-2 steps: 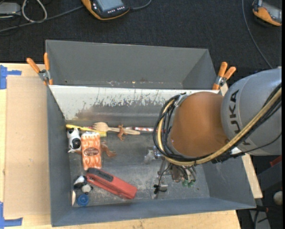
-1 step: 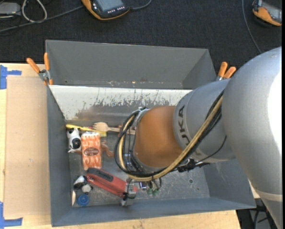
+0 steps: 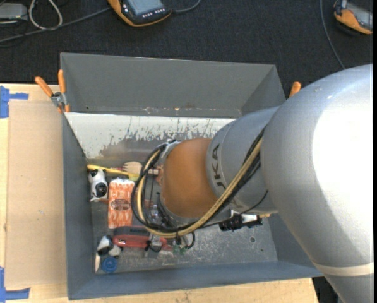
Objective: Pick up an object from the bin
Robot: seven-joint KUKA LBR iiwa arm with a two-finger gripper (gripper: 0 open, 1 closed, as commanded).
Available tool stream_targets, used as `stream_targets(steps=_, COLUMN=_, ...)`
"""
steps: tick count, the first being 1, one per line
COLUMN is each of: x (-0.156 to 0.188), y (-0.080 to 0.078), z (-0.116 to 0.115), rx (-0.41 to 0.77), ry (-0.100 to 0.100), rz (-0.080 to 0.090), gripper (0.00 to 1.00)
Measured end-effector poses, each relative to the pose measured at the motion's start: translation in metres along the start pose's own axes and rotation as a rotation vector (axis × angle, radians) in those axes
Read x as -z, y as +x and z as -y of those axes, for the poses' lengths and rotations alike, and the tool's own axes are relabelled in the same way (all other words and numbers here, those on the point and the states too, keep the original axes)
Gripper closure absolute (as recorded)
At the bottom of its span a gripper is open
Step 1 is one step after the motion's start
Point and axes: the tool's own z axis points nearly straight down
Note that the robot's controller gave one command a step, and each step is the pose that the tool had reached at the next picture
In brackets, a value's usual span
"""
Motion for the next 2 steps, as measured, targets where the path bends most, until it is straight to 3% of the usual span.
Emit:
stream_targets(steps=1, x=0.000, y=0.000, z=0.000, rx=0.000, ry=0.000, rz=0.000, gripper=1.00)
stream_targets(steps=2, x=0.068, y=0.004, z=-0.001, rx=-0.010, ry=0.004, rz=-0.007, gripper=1.00)
